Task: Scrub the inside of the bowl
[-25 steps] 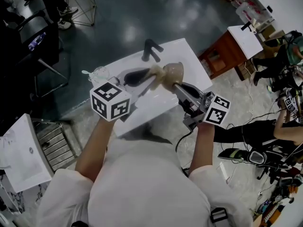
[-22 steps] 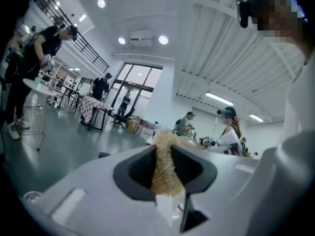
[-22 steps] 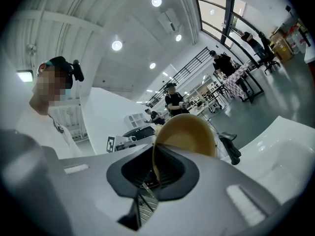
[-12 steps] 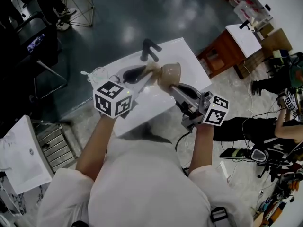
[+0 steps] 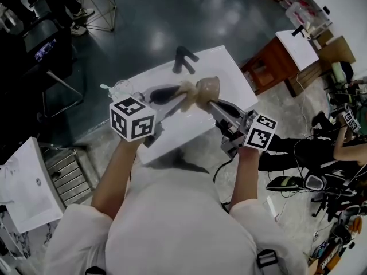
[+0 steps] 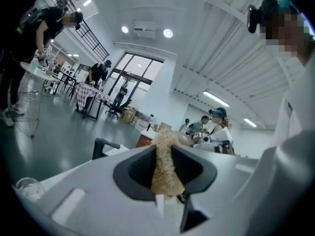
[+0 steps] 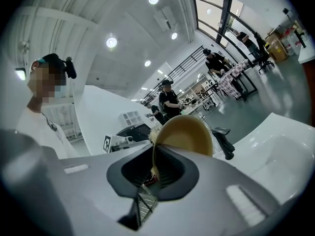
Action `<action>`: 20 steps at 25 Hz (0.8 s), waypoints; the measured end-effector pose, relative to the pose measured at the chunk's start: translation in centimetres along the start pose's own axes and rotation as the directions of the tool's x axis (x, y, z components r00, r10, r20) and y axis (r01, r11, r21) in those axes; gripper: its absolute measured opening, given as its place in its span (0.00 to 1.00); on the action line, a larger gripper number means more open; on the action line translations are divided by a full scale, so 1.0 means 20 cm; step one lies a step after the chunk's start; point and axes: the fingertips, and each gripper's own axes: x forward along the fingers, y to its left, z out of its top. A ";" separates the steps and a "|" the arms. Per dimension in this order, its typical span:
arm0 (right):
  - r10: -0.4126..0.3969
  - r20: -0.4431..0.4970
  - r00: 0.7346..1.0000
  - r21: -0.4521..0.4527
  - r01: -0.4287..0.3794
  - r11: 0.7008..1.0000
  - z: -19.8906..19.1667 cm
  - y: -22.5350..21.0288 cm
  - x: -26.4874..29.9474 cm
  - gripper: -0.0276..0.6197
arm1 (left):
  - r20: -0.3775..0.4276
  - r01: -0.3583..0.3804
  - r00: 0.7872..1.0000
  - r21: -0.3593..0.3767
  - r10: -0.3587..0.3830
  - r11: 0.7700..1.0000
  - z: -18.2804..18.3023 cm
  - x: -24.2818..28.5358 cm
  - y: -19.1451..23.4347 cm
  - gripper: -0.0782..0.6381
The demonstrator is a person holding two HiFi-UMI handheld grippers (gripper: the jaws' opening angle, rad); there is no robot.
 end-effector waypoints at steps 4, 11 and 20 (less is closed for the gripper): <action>0.042 -0.029 0.999 -0.012 -0.042 0.999 -0.02 0.05 0.04 0.07 | 0.058 -0.056 0.997 -0.007 0.056 0.998 0.05 -0.02 0.04 0.24; 0.122 0.016 0.992 -0.010 -0.122 0.992 0.03 0.16 0.04 0.08 | 0.047 -0.140 0.989 -0.020 0.140 0.990 0.04 0.00 0.12 0.24; 0.009 0.022 1.000 -0.029 -0.009 1.000 0.03 0.07 0.03 0.08 | -0.055 -0.064 0.996 0.046 0.066 0.997 -0.02 -0.02 0.01 0.24</action>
